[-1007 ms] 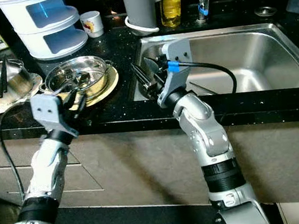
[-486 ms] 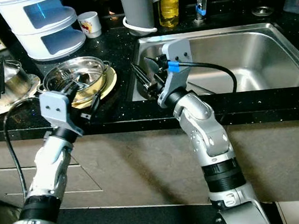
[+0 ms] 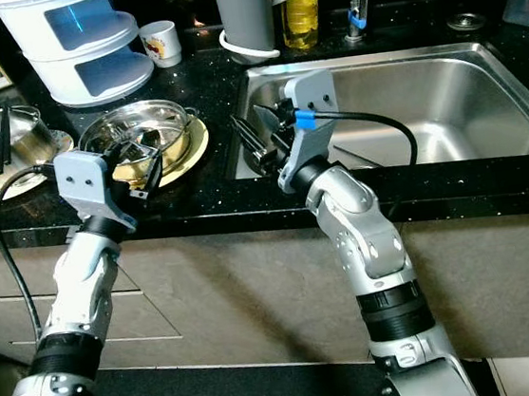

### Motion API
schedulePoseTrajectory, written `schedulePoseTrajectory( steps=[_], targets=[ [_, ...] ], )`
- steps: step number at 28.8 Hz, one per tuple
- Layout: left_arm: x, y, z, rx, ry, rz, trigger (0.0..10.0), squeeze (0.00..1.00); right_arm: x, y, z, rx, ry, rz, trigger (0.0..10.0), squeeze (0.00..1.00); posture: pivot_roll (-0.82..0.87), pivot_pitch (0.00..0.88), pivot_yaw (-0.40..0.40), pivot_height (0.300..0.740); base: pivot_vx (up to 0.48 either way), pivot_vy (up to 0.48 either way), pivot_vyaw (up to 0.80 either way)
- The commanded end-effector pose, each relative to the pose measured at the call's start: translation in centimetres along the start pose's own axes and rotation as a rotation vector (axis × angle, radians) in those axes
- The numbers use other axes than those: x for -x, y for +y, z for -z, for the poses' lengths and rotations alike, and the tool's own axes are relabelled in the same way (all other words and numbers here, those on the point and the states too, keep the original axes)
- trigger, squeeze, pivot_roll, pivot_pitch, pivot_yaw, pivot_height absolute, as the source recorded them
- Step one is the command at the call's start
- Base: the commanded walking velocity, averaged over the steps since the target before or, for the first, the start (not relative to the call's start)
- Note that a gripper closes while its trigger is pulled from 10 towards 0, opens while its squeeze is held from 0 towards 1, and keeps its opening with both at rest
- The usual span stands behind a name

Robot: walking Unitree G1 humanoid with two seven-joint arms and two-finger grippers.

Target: Kitchen organization

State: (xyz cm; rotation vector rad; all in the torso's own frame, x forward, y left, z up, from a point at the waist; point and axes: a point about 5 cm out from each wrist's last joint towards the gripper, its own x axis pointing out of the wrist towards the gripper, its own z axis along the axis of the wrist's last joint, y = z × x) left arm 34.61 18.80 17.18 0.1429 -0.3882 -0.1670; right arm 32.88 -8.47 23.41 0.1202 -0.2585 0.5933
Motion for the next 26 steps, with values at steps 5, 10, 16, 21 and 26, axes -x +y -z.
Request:
schedulePoseTrajectory(
  steps=[5, 10, 16, 21, 26],
  targets=[
    [-1.0, 1.3, -0.4, -0.017, -0.001, -0.029, 10.0, 0.0, 0.2, 0.4, 0.1, 0.001, 0.013, -0.01, 10.0, 0.0, -0.06, 0.009, -0.005, 0.74, 0.0, 0.0, 0.0],
    [-1.8, 1.3, -1.1, -0.012, -0.025, -0.018, 10.0, 0.0, 0.3, 0.4, 0.2, -0.001, 0.017, -0.005, 10.0, 0.0, -0.05, 0.011, -0.002, 0.74, 0.0, 0.0, 0.0],
    [-2.2, 1.2, -1.2, -0.011, -0.034, -0.008, 10.0, 0.0, 0.2, 0.4, 0.2, -0.003, 0.018, -0.004, 10.0, 0.0, -0.05, 0.009, 0.0, 0.74, 0.0, 0.0, 0.0],
    [-1.8, 1.1, -0.6, -0.016, -0.012, -0.004, 10.0, 0.0, 0.3, 0.4, 0.2, -0.004, 0.015, -0.001, 10.0, 0.0, -0.05, 0.009, 0.002, 0.74, 0.0, 0.0, 0.0],
    [-1.4, 1.2, 0.2, -0.021, 0.02, -0.009, 10.0, 0.0, 0.2, 0.4, 0.1, -0.005, 0.012, 0.001, 10.0, 0.0, -0.05, 0.007, 0.002, 0.74, 0.0, 0.0, 0.0]
  ],
)
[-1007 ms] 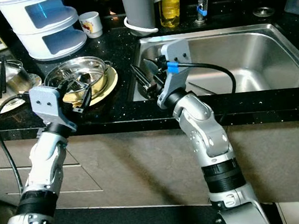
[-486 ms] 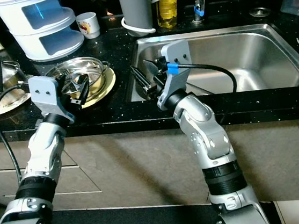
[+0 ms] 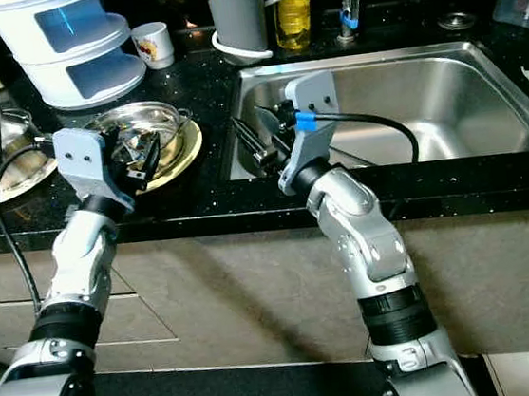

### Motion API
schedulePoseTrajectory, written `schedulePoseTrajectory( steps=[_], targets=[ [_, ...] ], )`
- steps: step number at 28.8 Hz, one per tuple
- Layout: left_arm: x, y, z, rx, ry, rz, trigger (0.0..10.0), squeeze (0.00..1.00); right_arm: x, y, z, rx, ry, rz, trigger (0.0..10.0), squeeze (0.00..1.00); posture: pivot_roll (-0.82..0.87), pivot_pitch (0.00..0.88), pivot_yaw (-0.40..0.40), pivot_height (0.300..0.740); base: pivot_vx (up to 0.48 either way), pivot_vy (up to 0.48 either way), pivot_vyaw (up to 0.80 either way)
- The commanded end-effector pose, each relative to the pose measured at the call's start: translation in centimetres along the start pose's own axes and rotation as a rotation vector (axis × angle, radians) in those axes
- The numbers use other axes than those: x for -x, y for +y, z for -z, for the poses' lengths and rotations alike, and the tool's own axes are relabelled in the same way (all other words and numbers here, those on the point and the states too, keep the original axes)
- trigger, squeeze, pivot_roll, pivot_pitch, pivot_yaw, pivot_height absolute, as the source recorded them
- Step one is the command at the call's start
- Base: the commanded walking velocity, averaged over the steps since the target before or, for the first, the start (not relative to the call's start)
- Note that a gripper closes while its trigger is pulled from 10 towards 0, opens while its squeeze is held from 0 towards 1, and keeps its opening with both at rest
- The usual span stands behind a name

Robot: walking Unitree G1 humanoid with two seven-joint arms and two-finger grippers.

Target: Kitchen organization

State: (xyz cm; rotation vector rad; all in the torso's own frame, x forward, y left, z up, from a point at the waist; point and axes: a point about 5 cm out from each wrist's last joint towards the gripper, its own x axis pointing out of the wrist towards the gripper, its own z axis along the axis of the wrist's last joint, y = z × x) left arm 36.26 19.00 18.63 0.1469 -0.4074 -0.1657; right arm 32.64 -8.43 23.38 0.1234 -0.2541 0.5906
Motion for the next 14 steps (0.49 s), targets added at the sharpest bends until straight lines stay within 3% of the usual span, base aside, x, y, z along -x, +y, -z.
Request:
schedulePoseTrajectory(
  steps=[1, 14],
  targets=[
    [0.62, 0.5, 0.85, -0.015, 0.039, -0.007, 10.0, 0.0, 0.05, 0.25, 0.12, -0.001, 0.009, -0.003, 10.0, 0.0, -0.05, 0.007, 0.002, 0.74, 0.0, 0.0, 0.0],
    [1.09, 0.3, 1.72, 0.006, 0.074, -0.017, 10.0, 0.0, -0.06, 0.21, 0.06, -0.003, 0.007, -0.002, 10.0, 0.0, -0.04, 0.004, 0.002, 0.74, 0.0, 0.0, 0.0]
  ],
)
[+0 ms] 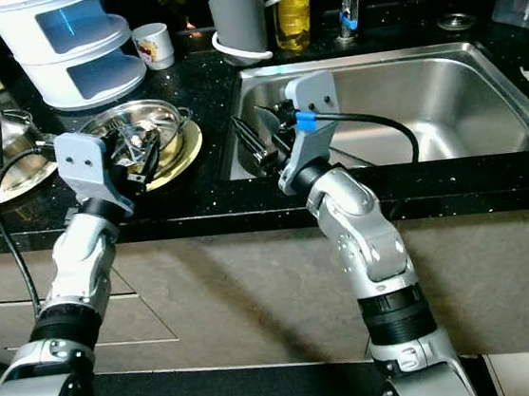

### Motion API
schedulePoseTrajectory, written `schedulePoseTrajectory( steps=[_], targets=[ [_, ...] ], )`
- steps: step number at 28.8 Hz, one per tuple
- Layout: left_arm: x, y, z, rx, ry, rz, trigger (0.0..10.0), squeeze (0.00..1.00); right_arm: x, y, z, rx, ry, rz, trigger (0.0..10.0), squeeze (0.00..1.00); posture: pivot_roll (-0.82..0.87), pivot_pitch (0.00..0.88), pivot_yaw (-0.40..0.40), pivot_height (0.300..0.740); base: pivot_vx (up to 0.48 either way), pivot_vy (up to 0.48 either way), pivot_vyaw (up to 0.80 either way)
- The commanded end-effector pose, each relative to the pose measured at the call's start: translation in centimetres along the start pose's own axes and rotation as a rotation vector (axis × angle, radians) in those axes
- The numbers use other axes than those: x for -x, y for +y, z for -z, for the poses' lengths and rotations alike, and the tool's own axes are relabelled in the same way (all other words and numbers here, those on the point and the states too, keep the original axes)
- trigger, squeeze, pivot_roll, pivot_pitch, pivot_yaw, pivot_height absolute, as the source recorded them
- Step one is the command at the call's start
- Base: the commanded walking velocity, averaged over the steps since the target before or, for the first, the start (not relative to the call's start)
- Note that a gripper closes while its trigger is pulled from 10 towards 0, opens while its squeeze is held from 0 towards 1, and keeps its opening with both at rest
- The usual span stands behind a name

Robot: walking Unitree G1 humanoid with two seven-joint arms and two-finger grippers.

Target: Kitchen organization

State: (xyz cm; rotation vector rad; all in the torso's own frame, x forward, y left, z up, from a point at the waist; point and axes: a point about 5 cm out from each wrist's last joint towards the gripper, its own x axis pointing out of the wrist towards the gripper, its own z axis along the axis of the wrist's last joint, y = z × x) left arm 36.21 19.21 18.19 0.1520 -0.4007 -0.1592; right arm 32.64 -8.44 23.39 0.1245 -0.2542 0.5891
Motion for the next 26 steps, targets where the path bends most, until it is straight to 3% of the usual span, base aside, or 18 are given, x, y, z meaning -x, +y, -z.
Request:
schedulePoseTrajectory(
  steps=[1, 7, 11, 16, 26],
  targets=[
    [0.9, 0.1, 1.4, 0.013, 0.066, -0.011, 10.0, 0.0, -0.1, 0.2, 0.1, -0.001, 0.008, -0.003, 10.0, 0.0, -0.04, 0.004, 0.002, 0.74, 0.0, 0.0, 0.0],
    [1.0, -0.1, 1.3, 0.04, 0.052, -0.024, 10.0, 0.0, 0.0, 0.2, 0.2, -0.002, 0.009, -0.003, 10.0, 0.0, -0.04, 0.002, 0.002, 0.74, 0.0, 0.0, 0.0],
    [0.6, 0.6, 0.0, 0.039, -0.01, -0.053, 10.0, 0.0, 0.0, 0.1, 0.1, -0.002, 0.008, 0.0, 10.0, 0.0, -0.04, 0.001, 0.002, 0.74, 0.0, 0.0, 0.0],
    [0.6, 0.3, -0.5, 0.035, -0.036, -0.043, 10.0, 0.0, -0.1, 0.1, 0.1, -0.005, 0.006, -0.002, 10.0, 0.0, -0.04, 0.0, 0.003, 0.74, 0.0, 0.0, 0.0],
    [1.6, -0.4, 0.4, 0.044, -0.004, -0.03, 10.0, 0.0, -0.1, 0.1, 0.1, -0.006, 0.004, -0.004, 10.0, 0.0, -0.04, 0.0, 0.002, 0.74, 0.0, 0.0, 0.0]
  ],
)
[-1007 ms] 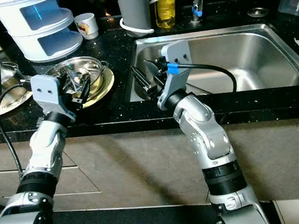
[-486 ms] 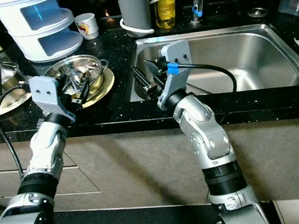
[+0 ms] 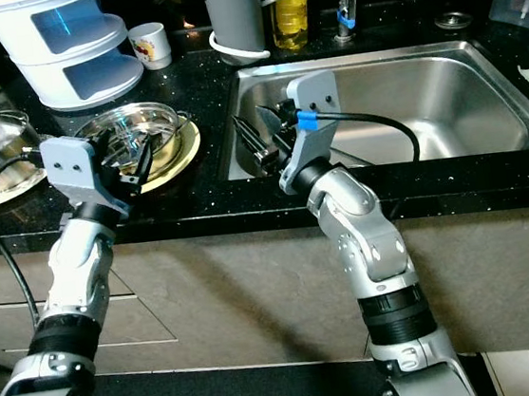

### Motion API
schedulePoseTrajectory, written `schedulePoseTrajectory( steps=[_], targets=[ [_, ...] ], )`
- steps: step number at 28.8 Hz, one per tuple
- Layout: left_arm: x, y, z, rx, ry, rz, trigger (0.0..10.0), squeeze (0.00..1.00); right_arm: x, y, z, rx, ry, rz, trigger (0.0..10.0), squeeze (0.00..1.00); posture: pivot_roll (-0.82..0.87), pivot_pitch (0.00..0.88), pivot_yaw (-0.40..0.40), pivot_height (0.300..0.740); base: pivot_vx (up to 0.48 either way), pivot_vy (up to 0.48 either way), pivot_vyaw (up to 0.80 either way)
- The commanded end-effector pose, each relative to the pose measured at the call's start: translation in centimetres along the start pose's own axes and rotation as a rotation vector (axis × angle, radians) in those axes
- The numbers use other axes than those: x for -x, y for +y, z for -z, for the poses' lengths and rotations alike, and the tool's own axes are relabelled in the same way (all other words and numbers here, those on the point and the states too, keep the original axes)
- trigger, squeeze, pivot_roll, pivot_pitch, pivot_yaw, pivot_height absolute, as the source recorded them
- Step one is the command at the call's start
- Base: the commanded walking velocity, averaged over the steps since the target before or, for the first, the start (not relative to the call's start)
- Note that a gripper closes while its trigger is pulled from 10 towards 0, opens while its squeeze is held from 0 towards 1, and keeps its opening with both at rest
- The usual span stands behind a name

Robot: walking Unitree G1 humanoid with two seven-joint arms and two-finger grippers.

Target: Kitchen organization

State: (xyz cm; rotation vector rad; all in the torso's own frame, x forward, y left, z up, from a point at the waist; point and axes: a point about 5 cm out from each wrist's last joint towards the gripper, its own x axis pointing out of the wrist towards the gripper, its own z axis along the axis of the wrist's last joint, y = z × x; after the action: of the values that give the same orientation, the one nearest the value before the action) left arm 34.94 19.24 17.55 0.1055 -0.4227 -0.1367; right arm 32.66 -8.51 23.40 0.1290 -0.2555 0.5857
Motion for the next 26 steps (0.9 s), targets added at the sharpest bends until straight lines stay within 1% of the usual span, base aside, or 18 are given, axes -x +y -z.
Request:
schedulePoseTrajectory(
  steps=[1, 7, 15, 16, 18, 19, 20, 21, 22, 23, 24, 25, 26],
  targets=[
    [0.4, -0.2, 0.4, 0.004, 0.024, 0.002, 10.0, 0.0, -0.1, 0.2, 0.1, -0.002, 0.006, -0.007, 10.0, 0.0, -0.04, 0.0, 0.002, 0.74, 0.0, 0.0, 0.0],
    [0.9, -0.4, 0.9, -0.003, 0.044, -0.002, 10.0, 0.0, -0.1, 0.2, 0.1, -0.002, 0.005, -0.009, 10.0, 0.0, -0.04, 0.0, 0.003, 0.74, 0.0, 0.0, 0.0],
    [1.2, 0.2, 1.2, -0.01, 0.062, -0.022, 10.0, 0.0, -0.1, 0.2, 0.1, -0.003, 0.004, -0.007, 10.0, 0.0, -0.04, 0.0, 0.003, 0.74, 0.0, 0.0, 0.0],
    [1.2, 0.3, 1.2, -0.01, 0.064, -0.024, 8.7, 0.0, -0.1, 0.2, 0.1, -0.003, 0.004, -0.006, 10.0, 0.0, -0.04, 0.0, 0.003, 0.74, 0.0, 0.0, 0.0],
    [1.2, 0.4, 1.2, -0.008, 0.068, -0.03, 8.7, 0.0, -0.1, 0.2, 0.1, -0.004, 0.005, -0.006, 10.0, 0.0, -0.04, 0.0, 0.004, 0.74, 0.0, 0.0, 0.0],
    [1.3, 0.6, 1.3, -0.008, 0.074, -0.038, 7.9, 0.0, 0.0, 0.2, 0.1, -0.004, 0.005, -0.005, 10.0, 0.0, -0.04, 0.0, 0.004, 0.74, 0.0, 0.0, 0.0],
    [1.2, 0.6, 1.3, -0.009, 0.076, -0.041, 6.4, 0.0, 0.0, 0.2, 0.1, -0.005, 0.006, -0.005, 10.0, 0.0, -0.04, 0.0, 0.004, 0.74, 0.0, 0.0, 0.0],
    [1.2, 0.6, 1.3, -0.009, 0.076, -0.041, 6.4, 0.0, 0.0, 0.2, 0.1, -0.005, 0.006, -0.005, 10.0, 0.0, -0.04, 0.0, 0.004, 0.74, 0.0, 0.0, 0.0],
    [1.2, 0.8, 1.3, -0.015, 0.08, -0.045, 5.9, 0.0, 0.0, 0.2, 0.1, -0.005, 0.006, -0.004, 10.0, 0.0, -0.04, 0.0, 0.004, 0.74, 0.0, 0.0, 0.0],
    [1.2, 0.8, 1.3, -0.021, 0.084, -0.049, 4.7, 0.0, 0.0, 0.2, 0.1, -0.005, 0.006, -0.004, 10.0, 0.0, -0.04, 0.0, 0.004, 0.74, 0.0, 0.0, 0.0],
    [1.2, 0.9, 1.4, -0.025, 0.087, -0.052, 4.7, 0.0, 0.0, 0.2, 0.1, -0.005, 0.006, -0.003, 10.0, 0.0, -0.04, 0.0, 0.004, 0.74, 0.0, 0.0, 0.0],
    [1.1, 1.1, 1.4, -0.04, 0.097, -0.059, 2.2, 0.0, 0.0, 0.2, 0.1, -0.006, 0.007, -0.003, 10.0, 0.0, -0.04, 0.0, 0.004, 0.74, 0.0, 0.0, 0.0],
    [1.1, 1.2, 1.4, -0.046, 0.101, -0.064, 0.0, 0.0, 0.0, 0.2, 0.1, -0.006, 0.007, -0.002, 10.0, 0.0, -0.04, 0.001, 0.004, 0.74, 0.0, 0.0, 0.0]
  ],
)
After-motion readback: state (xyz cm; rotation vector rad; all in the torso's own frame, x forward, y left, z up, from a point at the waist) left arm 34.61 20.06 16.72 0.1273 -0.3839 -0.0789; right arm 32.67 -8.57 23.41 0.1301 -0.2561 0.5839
